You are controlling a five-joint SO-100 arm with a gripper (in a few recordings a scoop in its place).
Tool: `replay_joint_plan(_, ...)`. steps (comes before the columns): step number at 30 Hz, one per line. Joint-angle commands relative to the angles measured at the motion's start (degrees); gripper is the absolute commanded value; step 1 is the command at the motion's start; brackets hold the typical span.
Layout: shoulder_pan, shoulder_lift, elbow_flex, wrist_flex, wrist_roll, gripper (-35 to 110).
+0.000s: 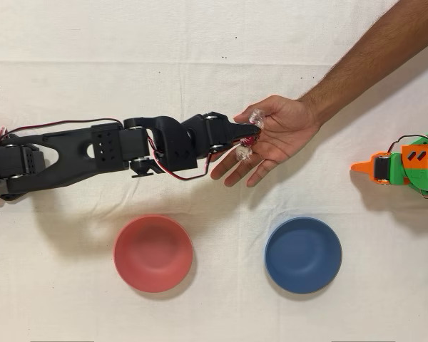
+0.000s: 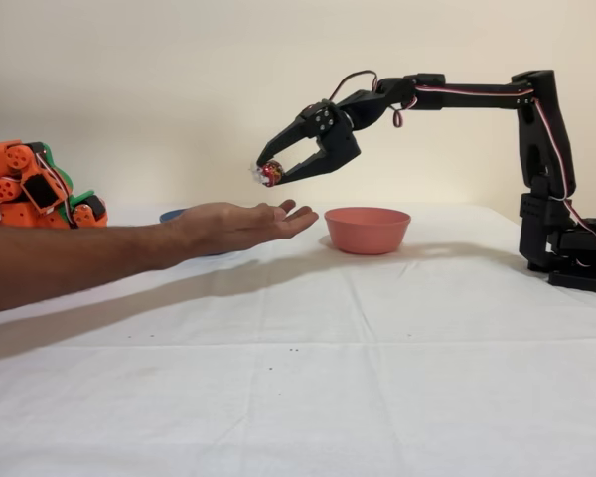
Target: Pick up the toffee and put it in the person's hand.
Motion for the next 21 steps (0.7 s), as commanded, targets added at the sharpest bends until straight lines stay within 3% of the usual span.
replay_joint_plan(1,0.4,0.8,-5.5,-2.4,-1.9,10)
replay_joint_plan(21,1.1,-2.9,-6.5,-2.8,-3.9,11)
